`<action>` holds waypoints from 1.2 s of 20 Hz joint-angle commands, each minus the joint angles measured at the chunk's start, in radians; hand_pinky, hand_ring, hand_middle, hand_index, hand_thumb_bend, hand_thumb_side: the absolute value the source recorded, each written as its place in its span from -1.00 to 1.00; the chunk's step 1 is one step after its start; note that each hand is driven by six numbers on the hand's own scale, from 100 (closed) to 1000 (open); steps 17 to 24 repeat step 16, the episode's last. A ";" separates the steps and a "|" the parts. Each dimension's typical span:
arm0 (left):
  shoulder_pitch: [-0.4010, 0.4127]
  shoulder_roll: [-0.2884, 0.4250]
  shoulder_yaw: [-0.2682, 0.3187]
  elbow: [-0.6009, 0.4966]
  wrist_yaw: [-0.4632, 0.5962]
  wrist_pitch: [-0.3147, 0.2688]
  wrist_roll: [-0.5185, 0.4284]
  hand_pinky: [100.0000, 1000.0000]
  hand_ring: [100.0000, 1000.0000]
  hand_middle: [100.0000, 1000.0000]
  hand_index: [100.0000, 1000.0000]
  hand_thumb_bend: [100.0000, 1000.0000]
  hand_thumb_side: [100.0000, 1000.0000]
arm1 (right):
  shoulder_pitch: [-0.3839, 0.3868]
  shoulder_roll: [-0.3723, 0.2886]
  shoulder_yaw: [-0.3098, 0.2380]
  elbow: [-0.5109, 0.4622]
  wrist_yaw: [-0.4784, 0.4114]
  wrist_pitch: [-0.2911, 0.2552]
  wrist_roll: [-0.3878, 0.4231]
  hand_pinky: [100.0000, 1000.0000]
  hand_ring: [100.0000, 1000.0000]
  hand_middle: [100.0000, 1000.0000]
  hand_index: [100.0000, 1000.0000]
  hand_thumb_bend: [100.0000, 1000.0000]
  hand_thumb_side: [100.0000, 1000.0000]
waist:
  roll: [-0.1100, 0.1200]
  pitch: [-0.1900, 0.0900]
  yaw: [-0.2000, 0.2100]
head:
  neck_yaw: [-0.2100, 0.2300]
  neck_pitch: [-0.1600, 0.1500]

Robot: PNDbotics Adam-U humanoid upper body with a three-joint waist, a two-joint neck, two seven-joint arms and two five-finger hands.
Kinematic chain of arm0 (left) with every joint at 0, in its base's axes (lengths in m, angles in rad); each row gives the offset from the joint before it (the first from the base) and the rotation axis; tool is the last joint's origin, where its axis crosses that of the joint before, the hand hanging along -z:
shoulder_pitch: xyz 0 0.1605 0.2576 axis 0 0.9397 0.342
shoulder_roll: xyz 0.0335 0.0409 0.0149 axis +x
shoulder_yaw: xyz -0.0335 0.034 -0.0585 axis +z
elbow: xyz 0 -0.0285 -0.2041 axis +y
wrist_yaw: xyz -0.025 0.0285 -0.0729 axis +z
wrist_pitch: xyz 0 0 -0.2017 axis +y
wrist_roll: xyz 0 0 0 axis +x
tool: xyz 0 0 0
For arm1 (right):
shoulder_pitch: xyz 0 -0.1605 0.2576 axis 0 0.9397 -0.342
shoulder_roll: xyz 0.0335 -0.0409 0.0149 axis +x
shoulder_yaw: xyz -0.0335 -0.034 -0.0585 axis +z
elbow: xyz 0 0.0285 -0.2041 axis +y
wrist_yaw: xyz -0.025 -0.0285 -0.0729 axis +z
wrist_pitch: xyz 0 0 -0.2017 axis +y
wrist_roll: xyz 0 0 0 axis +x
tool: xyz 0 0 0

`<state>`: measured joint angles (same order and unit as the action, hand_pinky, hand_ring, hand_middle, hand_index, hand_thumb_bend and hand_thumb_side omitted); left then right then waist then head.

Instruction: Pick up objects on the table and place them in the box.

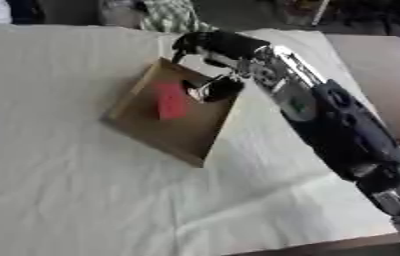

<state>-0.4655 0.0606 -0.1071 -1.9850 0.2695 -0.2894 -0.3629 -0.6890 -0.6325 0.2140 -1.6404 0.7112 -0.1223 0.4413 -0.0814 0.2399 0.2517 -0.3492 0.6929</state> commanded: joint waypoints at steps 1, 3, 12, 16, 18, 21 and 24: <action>-0.004 0.016 0.010 -0.015 -0.006 0.000 0.008 0.04 0.42 0.37 0.48 -1.00 0.24 | 0.014 -0.091 -0.056 -0.138 -0.066 0.027 -0.008 0.78 0.78 0.77 0.63 -1.00 -0.04 | 0.004 -0.024 -0.011 | 0.018 0.008; -0.001 0.021 0.014 -0.015 -0.011 -0.001 0.014 0.04 0.42 0.37 0.48 -1.00 0.24 | 0.049 -0.135 -0.093 -0.230 -0.103 0.060 -0.029 0.78 0.76 0.76 0.62 -1.00 0.20 | 0.005 -0.029 -0.021 | 0.033 0.013; 0.012 0.041 0.031 -0.015 -0.033 -0.005 0.044 0.04 0.43 0.38 0.48 -1.00 0.24 | 0.205 -0.278 -0.252 -0.359 -0.260 0.087 -0.290 0.77 0.69 0.73 0.60 -1.00 0.49 | 0.018 -0.047 -0.064 | 0.111 0.029; 0.013 0.051 0.042 -0.015 -0.044 -0.011 0.061 0.04 0.43 0.38 0.48 -1.00 0.23 | 0.298 -0.312 -0.308 -0.360 -0.273 0.049 -0.407 0.76 0.67 0.71 0.59 -1.00 0.53 | 0.026 -0.047 -0.078 | 0.136 0.028; 0.013 0.051 0.042 -0.015 -0.044 -0.011 0.061 0.04 0.43 0.38 0.48 -1.00 0.23 | 0.298 -0.312 -0.308 -0.360 -0.273 0.049 -0.407 0.76 0.67 0.71 0.59 -1.00 0.53 | 0.026 -0.047 -0.078 | 0.136 0.028; 0.013 0.051 0.042 -0.015 -0.044 -0.011 0.061 0.04 0.43 0.38 0.48 -1.00 0.23 | 0.298 -0.312 -0.308 -0.360 -0.273 0.049 -0.407 0.76 0.67 0.71 0.59 -1.00 0.53 | 0.026 -0.047 -0.078 | 0.136 0.028; 0.013 0.051 0.042 -0.015 -0.044 -0.011 0.061 0.04 0.43 0.38 0.48 -1.00 0.23 | 0.298 -0.312 -0.308 -0.360 -0.273 0.049 -0.407 0.76 0.67 0.71 0.59 -1.00 0.53 | 0.026 -0.047 -0.078 | 0.136 0.028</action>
